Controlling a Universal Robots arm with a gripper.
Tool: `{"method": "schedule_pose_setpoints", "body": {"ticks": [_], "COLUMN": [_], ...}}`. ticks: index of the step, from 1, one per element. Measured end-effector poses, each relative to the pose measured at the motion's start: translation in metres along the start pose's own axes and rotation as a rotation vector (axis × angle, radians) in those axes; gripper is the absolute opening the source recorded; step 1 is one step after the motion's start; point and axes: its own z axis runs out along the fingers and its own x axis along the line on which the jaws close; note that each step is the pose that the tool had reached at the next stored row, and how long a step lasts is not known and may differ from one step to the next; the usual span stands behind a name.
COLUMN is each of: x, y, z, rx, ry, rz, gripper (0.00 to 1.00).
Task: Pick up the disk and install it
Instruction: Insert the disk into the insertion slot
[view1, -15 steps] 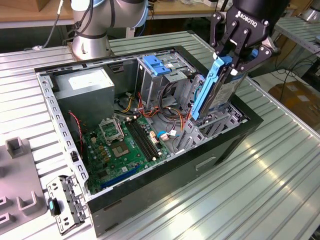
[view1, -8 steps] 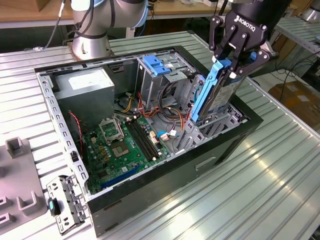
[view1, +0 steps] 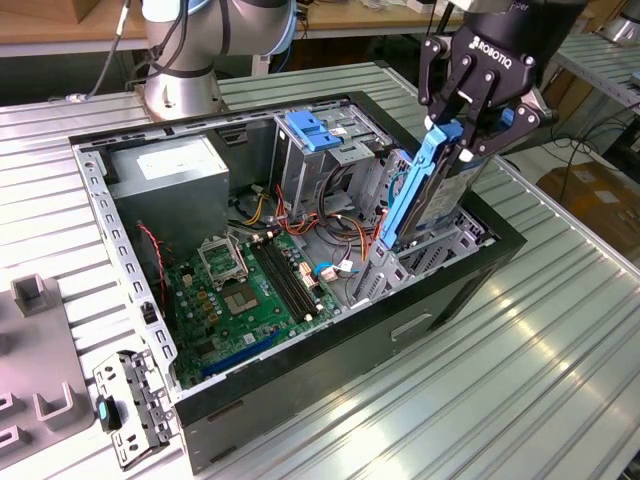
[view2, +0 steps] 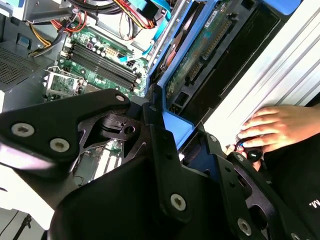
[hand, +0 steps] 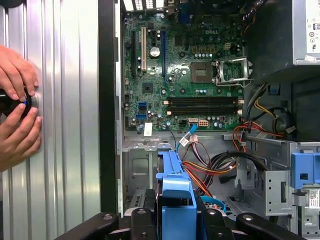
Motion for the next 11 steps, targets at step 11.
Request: {"method": "schedule_pose_setpoints", "body": {"ticks": [11], "x": [0.0020], "y": [-0.0001], "z": [0.0092], "rx": [0.0000], "ry": [-0.0001], "rz": [-0.004], "gripper": [0.37]}}
